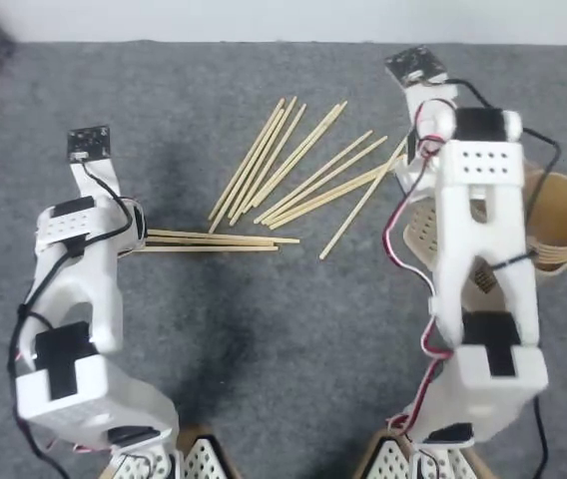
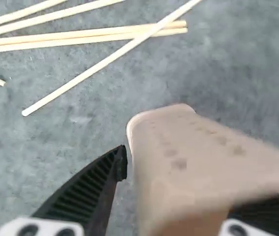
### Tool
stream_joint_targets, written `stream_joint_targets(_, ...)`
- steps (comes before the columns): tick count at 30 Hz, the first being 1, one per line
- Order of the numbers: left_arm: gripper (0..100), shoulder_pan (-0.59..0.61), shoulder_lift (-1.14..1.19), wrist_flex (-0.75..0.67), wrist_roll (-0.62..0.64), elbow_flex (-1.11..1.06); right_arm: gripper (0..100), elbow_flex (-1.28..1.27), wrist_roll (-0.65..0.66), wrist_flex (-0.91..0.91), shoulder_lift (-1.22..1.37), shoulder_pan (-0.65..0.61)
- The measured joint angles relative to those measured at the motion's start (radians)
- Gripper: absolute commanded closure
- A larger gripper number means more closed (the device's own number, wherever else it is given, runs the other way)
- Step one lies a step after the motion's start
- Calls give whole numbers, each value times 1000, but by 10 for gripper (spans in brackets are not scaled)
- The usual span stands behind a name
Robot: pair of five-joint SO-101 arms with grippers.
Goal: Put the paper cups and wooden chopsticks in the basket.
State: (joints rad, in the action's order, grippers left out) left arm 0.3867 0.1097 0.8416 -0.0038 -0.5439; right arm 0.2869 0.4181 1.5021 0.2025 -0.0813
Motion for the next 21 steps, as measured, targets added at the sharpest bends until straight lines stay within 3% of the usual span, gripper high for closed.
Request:
stream_joint_targets(3,903,0,0,0,0,0,998,58,9,17,75,-11)
stream_joint_targets(5,903,0,0,0,0,0,963,104,23,41,121,-20)
stream_joint_targets(8,903,0,0,0,0,0,992,146,121,106,153,-20)
stream_joint_targets(18,903,0,0,0,0,0,990,161,776,146,123,95)
stream_joint_targets(21,903,0,0,0,0,0,990,158,890,81,91,138)
